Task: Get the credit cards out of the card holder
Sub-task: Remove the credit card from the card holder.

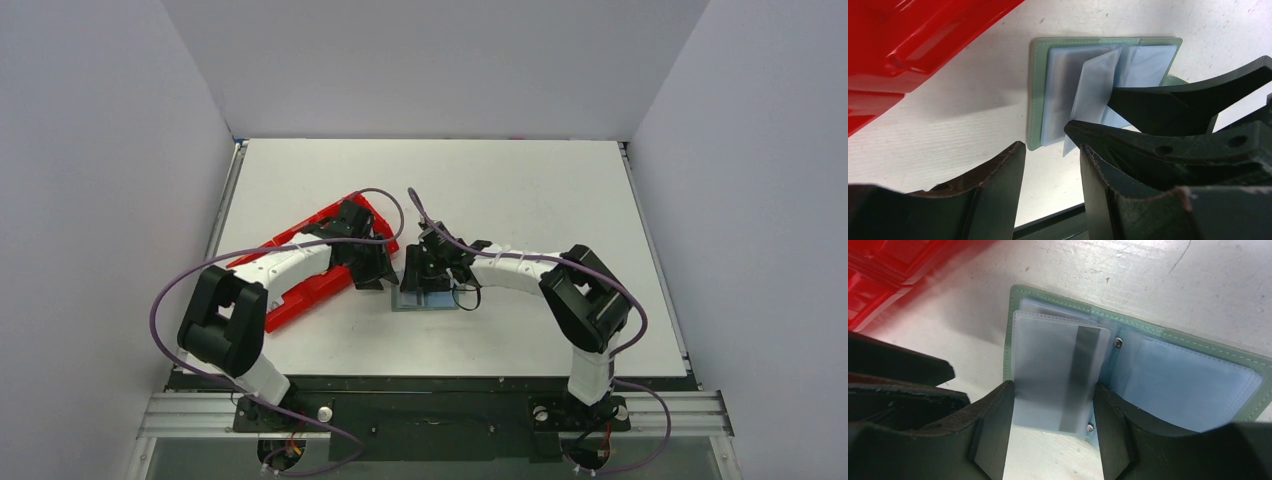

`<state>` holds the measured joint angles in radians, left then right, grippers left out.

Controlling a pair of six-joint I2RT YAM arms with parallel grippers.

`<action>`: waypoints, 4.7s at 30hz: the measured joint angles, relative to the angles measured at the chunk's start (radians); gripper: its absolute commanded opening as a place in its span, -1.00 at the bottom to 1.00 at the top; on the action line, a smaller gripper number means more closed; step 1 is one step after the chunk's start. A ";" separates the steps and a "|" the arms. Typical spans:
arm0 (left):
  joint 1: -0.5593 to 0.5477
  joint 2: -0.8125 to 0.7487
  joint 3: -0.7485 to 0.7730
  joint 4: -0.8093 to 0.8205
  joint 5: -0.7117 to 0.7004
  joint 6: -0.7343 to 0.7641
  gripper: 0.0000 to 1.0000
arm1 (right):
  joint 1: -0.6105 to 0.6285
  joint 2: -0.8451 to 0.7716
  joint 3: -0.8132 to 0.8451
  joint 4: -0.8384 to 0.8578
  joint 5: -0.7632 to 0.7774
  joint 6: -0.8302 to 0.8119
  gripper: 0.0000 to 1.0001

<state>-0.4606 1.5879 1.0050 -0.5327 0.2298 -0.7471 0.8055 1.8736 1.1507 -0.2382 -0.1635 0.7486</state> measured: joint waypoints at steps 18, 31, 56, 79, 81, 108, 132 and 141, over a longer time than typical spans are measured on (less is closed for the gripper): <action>0.000 0.134 0.077 0.051 0.096 -0.046 -0.13 | -0.111 -0.041 -0.169 0.248 -0.255 0.063 -0.69; -0.035 0.267 0.148 0.184 0.116 -0.109 -0.43 | -0.113 -0.044 -0.185 0.282 -0.272 0.044 -0.45; -0.110 0.256 0.157 0.145 0.069 -0.114 -0.51 | -0.120 -0.198 -0.199 0.181 -0.260 -0.008 0.23; -0.216 0.278 0.296 0.125 0.089 -0.133 -0.15 | -0.288 -0.582 -0.374 0.074 -0.069 0.010 0.13; -0.224 0.295 0.305 0.125 0.091 -0.133 -0.14 | -0.288 -0.582 -0.374 0.050 -0.052 0.007 0.07; -0.100 0.187 0.115 0.145 0.128 -0.090 -0.28 | -0.101 -0.234 -0.159 -0.144 0.110 -0.053 -0.73; -0.126 0.259 0.091 0.237 0.190 -0.087 -0.39 | -0.101 -0.171 -0.160 -0.164 0.169 -0.042 -1.00; -0.140 0.292 0.092 0.258 0.195 -0.087 -0.39 | -0.105 -0.171 -0.166 -0.158 0.169 -0.033 -1.00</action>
<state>-0.6010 1.8801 1.0966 -0.2745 0.4244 -0.8337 0.7010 1.7023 0.9852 -0.3962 0.0059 0.7155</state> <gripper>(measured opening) 0.306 0.002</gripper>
